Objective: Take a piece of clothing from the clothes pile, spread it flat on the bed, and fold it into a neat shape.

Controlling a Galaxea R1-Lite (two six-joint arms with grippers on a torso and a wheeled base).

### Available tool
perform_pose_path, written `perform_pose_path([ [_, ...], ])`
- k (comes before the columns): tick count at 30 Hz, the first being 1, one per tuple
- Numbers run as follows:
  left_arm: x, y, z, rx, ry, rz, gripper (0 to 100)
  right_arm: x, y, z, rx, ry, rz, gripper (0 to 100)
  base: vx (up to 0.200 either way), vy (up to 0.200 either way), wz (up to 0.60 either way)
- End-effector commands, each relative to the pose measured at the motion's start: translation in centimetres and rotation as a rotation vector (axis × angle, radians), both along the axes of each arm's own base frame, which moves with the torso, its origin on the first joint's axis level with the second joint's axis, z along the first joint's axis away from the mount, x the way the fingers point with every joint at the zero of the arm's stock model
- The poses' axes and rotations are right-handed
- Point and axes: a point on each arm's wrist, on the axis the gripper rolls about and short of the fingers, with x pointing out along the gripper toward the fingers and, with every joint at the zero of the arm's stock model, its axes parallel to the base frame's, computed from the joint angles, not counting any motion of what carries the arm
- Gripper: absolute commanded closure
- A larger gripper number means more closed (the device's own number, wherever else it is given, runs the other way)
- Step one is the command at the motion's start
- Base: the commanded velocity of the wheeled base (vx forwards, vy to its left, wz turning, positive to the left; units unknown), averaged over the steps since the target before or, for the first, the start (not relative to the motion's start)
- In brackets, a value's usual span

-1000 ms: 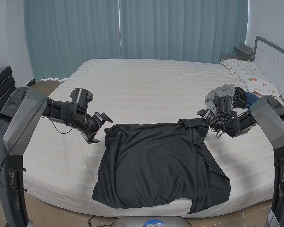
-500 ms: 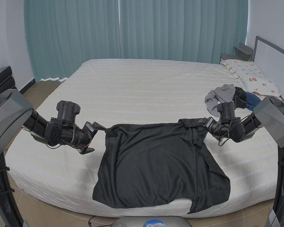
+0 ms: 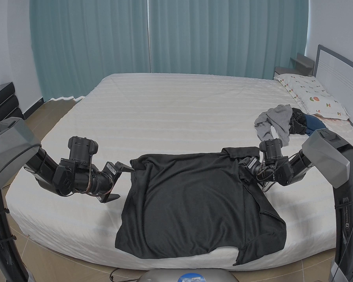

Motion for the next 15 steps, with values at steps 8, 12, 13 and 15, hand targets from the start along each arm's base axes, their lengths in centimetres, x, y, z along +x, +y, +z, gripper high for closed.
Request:
perform_pose_path([
  [8, -0.05, 0.0, -0.27, 0.0, 0.009, 0.0, 0, 0.97, 0.12, 0.38, -0.005, -0.038, -0.007, 100, 0.0, 0.0, 0.0],
  [12, -0.05, 0.01, -0.27, 0.001, 0.009, 0.001, 0, 1.07, -0.31, 0.76, -0.008, -0.046, -0.015, 100, 0.0, 0.0, 0.0],
  [13, -0.07, 0.01, -0.36, 0.001, 0.012, -0.001, 0, 1.13, -0.45, 0.81, -0.009, -0.05, -0.017, 100, 0.0, 0.0, 0.0],
  [15, -0.1, 0.02, -0.39, 0.003, 0.013, 0.0, 0, 1.2, -0.66, 0.78, -0.01, -0.05, -0.023, 100, 0.0, 0.0, 0.0],
])
